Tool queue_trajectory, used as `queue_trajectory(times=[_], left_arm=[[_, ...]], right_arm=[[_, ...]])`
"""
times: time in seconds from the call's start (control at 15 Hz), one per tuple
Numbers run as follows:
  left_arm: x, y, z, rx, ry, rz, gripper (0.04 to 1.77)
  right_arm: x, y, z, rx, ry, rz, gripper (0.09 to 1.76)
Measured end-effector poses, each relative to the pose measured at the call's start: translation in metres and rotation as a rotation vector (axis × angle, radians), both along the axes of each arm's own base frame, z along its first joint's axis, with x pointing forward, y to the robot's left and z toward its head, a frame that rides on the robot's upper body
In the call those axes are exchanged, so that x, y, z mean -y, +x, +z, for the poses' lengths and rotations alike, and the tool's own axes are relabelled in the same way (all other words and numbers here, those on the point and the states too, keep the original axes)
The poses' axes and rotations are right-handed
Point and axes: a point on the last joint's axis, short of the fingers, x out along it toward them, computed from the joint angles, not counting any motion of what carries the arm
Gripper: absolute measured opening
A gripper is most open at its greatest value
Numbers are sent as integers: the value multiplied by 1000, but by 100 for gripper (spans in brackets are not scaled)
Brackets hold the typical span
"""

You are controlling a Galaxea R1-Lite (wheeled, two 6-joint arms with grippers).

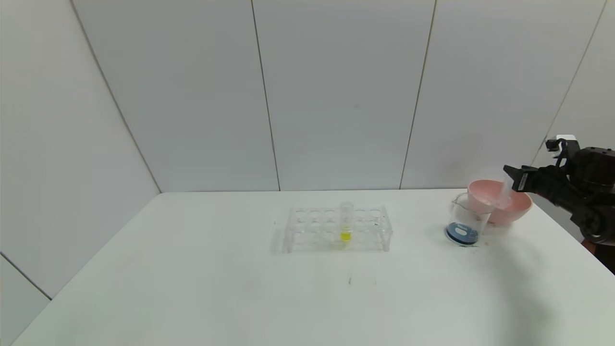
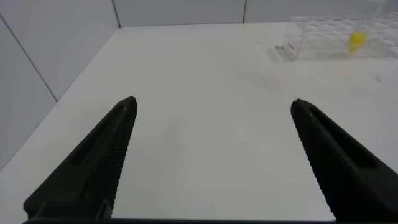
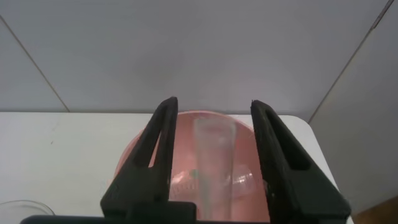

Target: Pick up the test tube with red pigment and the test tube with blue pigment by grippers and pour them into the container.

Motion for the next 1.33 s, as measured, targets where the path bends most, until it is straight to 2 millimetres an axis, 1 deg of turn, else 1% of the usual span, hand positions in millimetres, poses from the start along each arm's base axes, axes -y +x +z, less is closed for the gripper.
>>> queue_trajectory(times=[0.13, 0.27, 0.4, 0.47, 0.67, 0.8, 0.93, 1.07, 1.13, 1.2, 1.33], left_arm=[[0, 0, 0, 0, 0, 0, 176], [0, 0, 0, 0, 0, 0, 176], [0, 0, 0, 0, 0, 0, 176], [0, 0, 0, 0, 0, 0, 176], [0, 0, 0, 0, 0, 0, 176], [0, 0, 0, 0, 0, 0, 176], [0, 0, 0, 0, 0, 0, 176], [0, 0, 0, 0, 0, 0, 176], [0, 0, 0, 0, 0, 0, 176], [0, 0, 0, 0, 0, 0, 176], [0, 0, 0, 0, 0, 0, 176]], right_arm=[[0, 0, 1, 3, -1, -1, 106], [0, 1, 3, 11, -3, -3, 121], [-6, 1, 5, 17, -4, 8, 133], [-12, 1, 7, 19, -3, 20, 137], [-45, 1, 14, 23, 18, 38, 148], [-79, -2, 20, 27, 35, 59, 153], [-112, -14, 27, 27, 43, 110, 157], [-137, -32, 39, 49, 46, 148, 160], [-146, -44, 46, 66, 46, 166, 161], [-150, -55, 54, 83, 46, 180, 163], [-152, -83, 72, 126, 46, 195, 165]])
